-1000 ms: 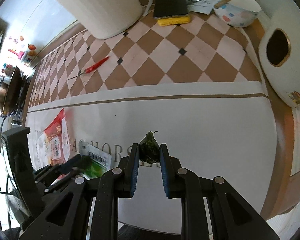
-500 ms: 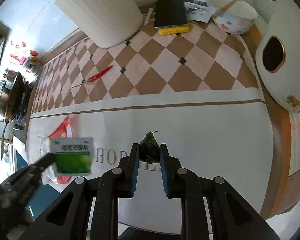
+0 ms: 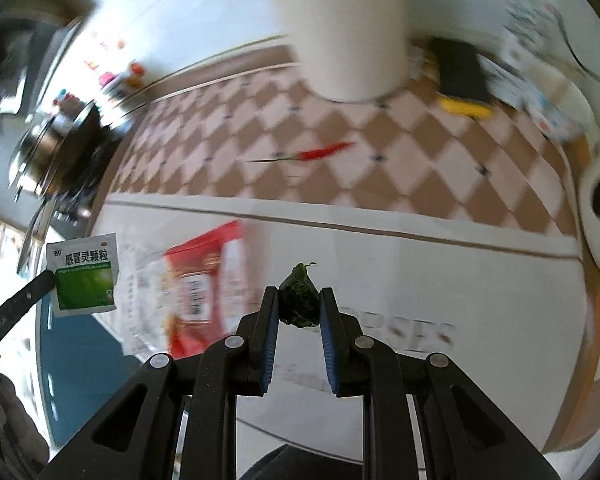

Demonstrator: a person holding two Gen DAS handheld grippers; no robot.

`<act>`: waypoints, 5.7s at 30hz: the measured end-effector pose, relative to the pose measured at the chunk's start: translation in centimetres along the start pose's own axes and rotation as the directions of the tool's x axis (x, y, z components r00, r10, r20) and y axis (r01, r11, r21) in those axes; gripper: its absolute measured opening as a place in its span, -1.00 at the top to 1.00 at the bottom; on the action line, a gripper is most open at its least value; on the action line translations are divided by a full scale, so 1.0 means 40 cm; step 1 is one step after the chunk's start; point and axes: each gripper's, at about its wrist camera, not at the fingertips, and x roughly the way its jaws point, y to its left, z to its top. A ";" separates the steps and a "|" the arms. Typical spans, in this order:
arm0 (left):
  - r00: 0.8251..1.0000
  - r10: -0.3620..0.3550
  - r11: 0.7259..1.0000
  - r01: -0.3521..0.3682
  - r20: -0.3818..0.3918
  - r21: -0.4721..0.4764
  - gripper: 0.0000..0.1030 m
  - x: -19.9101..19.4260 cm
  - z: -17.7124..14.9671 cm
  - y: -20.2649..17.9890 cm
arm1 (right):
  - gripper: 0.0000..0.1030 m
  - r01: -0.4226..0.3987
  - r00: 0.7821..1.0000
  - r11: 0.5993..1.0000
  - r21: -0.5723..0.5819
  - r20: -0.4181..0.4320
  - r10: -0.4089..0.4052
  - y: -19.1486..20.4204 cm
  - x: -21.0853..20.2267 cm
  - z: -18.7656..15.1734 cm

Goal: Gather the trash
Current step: 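Lift the green sachet with the left tool and carry it toward the bin, then open the left tool over the bin to drop the green sachet, then move both tools back toward the counter, then grasp the rice bag with the left tool while the right tool grasps the red chili, then carry the rice bag and red chili over the bin with both tools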

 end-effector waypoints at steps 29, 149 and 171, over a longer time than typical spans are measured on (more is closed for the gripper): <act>0.941 0.037 0.633 -0.282 -0.336 -0.721 1.00 0.440 -0.841 1.279 | 0.59 -0.388 0.882 0.741 -0.549 -0.455 0.125 1.152 0.745 -0.786; 0.939 0.297 0.955 -0.289 -0.171 0.075 0.85 0.386 0.174 -0.181 | 0.07 -0.110 0.949 0.983 -0.145 -0.308 0.060 0.057 0.327 0.168; 0.932 0.358 0.933 -0.355 -0.050 0.061 0.86 0.369 0.225 -0.138 | 0.78 0.098 0.963 0.879 -0.466 -0.178 -0.201 0.018 0.378 0.291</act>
